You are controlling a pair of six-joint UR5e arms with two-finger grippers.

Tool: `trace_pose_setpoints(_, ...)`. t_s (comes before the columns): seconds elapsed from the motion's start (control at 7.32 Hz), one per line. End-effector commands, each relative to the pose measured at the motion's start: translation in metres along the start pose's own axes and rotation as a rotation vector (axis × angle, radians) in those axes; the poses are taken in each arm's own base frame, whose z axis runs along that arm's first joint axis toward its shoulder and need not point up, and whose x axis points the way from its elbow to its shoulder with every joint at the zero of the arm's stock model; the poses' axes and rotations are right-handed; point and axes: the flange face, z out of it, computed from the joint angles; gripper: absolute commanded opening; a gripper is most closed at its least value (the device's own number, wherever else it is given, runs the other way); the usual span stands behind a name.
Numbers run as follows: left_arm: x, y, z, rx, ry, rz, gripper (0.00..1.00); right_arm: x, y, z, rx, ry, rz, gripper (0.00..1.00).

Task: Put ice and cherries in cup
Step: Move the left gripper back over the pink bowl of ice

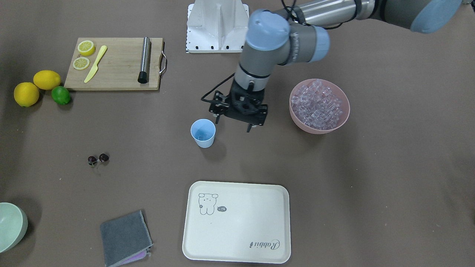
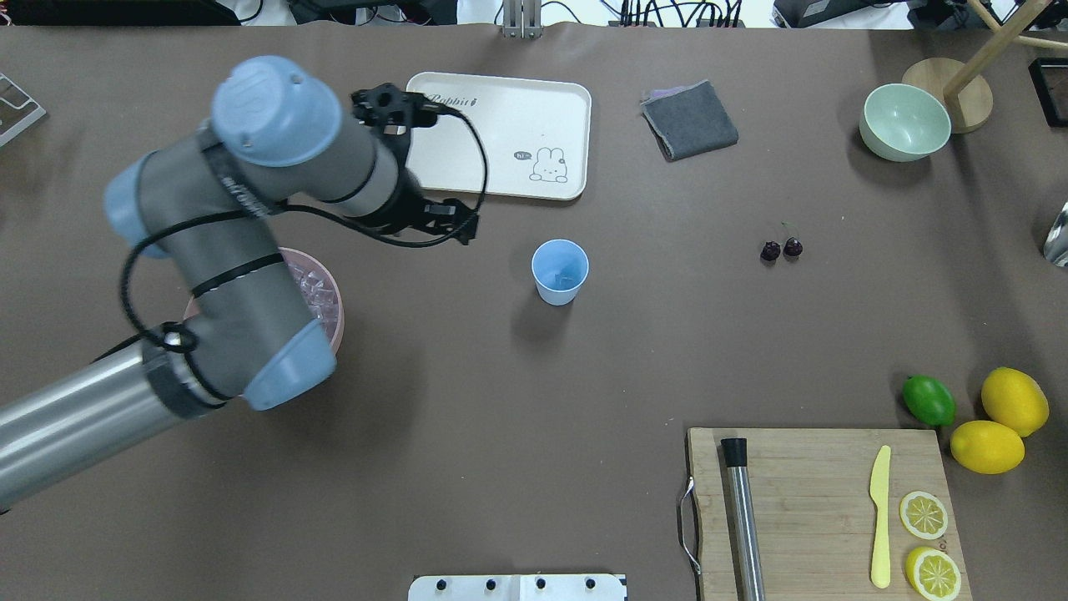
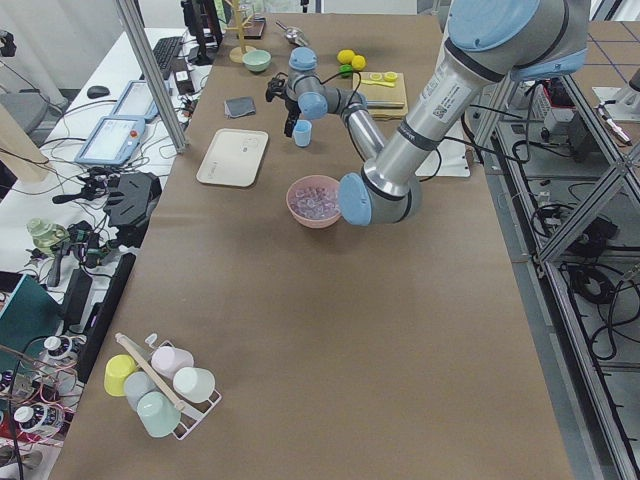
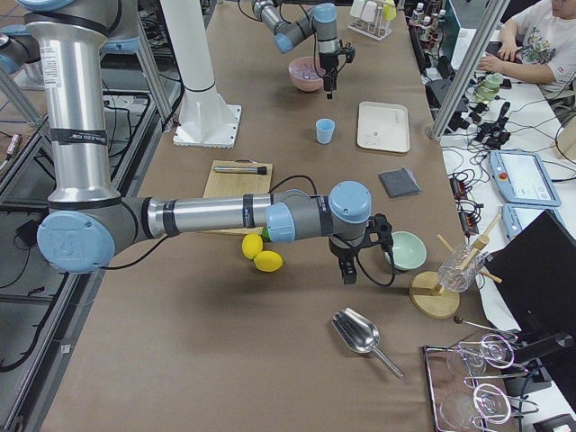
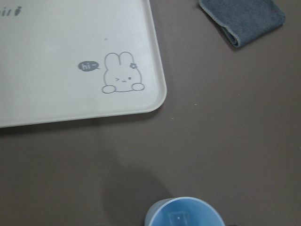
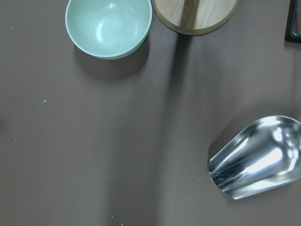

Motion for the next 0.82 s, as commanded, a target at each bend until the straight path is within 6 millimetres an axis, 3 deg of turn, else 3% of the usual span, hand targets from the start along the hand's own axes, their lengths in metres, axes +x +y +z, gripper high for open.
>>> trace_pose_setpoints(0.0,-0.097,0.049,-0.032,-0.014,-0.062,-0.052,0.97,-0.003,-0.003,-0.002,0.005,0.0,0.001,1.0)
trace_pose_setpoints(0.14,-0.134,0.066,-0.029,-0.033,-0.11,-0.08,0.97,-0.004,-0.004,-0.003,0.007,0.0,0.0,1.0)
trace_pose_setpoints(0.27,-0.149,0.073,-0.022,-0.05,-0.132,-0.093,0.97,-0.004,-0.006,-0.004,0.008,0.0,-0.001,1.0)
trace_pose_setpoints(0.68,-0.158,0.069,0.006,-0.066,-0.176,-0.089,0.97,-0.008,-0.006,-0.007,0.015,-0.002,-0.008,1.0)
